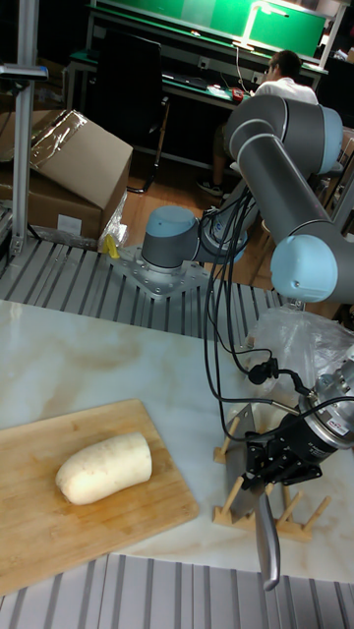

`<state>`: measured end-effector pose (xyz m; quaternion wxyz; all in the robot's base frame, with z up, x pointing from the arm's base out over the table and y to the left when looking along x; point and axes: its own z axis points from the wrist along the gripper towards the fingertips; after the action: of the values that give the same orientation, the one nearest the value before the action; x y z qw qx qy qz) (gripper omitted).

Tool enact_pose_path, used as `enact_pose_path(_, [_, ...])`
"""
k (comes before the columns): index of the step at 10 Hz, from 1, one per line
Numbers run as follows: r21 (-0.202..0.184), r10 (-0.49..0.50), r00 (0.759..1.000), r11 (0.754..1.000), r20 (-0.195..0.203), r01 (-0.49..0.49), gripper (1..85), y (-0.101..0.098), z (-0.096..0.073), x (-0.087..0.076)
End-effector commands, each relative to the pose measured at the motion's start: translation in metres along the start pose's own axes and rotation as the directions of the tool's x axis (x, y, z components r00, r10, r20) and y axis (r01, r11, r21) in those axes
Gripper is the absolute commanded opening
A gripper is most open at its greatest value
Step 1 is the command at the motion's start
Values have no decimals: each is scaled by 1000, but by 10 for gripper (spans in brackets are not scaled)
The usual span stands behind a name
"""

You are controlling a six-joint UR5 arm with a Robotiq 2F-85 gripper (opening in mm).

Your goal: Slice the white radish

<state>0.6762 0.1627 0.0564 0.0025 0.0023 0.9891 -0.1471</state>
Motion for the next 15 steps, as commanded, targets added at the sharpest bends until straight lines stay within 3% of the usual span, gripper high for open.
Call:
enact_pose_path(1, [-11, 6, 1000, 1000, -8, -6, 193, 2, -1, 2])
enact_pose_path(7, [-1, 11, 999, 1000, -38, -11, 190, 1, -1, 11])
enact_pose_path(15, [5, -1, 998, 1000, -61, 1, 190, 0, -2, 10])
